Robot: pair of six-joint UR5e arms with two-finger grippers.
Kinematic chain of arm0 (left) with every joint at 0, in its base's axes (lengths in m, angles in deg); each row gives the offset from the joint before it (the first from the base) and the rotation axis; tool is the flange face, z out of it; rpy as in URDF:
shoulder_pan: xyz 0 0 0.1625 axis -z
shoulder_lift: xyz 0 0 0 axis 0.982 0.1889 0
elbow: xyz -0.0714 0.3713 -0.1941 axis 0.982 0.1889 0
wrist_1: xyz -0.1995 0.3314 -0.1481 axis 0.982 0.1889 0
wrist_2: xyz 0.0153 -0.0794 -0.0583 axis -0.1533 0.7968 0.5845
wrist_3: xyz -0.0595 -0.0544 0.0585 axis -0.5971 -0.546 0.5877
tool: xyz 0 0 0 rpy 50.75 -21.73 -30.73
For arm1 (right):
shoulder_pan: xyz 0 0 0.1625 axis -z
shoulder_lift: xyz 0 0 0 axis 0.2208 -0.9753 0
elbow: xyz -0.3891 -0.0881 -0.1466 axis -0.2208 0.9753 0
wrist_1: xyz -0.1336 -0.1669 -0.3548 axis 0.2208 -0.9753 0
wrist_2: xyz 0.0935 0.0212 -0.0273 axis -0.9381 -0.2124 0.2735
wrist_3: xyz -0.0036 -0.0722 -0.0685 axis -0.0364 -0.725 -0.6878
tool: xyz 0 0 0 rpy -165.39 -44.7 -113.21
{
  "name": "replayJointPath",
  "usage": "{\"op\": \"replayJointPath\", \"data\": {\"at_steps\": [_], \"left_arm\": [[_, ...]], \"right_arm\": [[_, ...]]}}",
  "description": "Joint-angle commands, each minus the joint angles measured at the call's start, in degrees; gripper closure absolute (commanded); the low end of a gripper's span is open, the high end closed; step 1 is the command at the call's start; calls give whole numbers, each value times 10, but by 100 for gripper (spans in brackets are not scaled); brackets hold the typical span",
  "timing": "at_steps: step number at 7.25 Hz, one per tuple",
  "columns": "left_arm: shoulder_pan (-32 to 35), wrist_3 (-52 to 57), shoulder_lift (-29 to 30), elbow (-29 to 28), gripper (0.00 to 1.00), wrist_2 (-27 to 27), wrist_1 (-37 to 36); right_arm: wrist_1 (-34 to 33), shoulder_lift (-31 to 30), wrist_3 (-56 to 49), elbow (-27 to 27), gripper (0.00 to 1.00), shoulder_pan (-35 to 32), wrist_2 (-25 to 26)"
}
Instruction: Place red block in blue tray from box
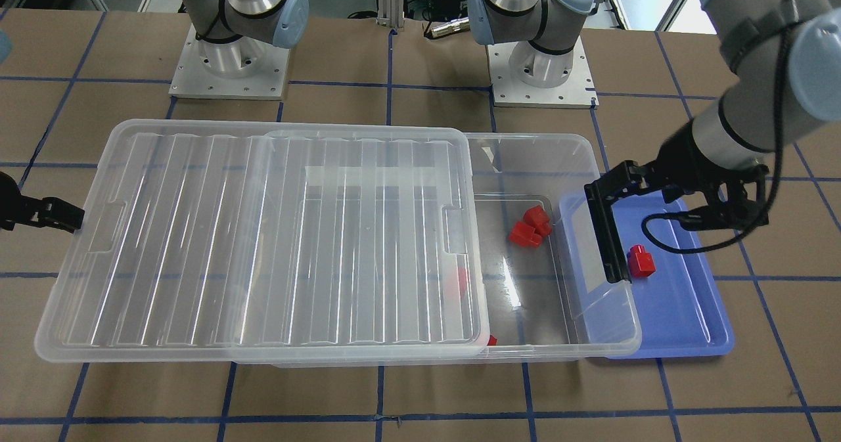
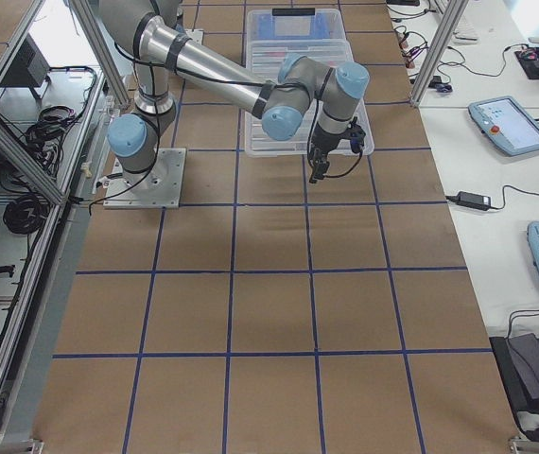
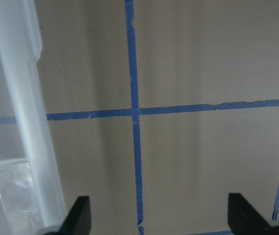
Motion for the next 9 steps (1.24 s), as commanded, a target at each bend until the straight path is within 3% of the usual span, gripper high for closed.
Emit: {"op": "replayJointPath", "data": {"at_steps": [1, 3, 6, 9], "left_arm": [[88, -58, -40, -1, 0, -25, -1], [118, -54, -75, 2, 0, -28, -6], [106, -53, -76, 12, 0, -23, -8], [106, -48, -75, 24, 0, -23, -62]], "right_arm": [[2, -4, 24, -4, 0, -19, -33], [2, -5, 44, -8, 0, -47, -40], [0, -4, 71, -9, 0, -86, -50], [-5, -1, 121, -8, 0, -125, -69]]}}
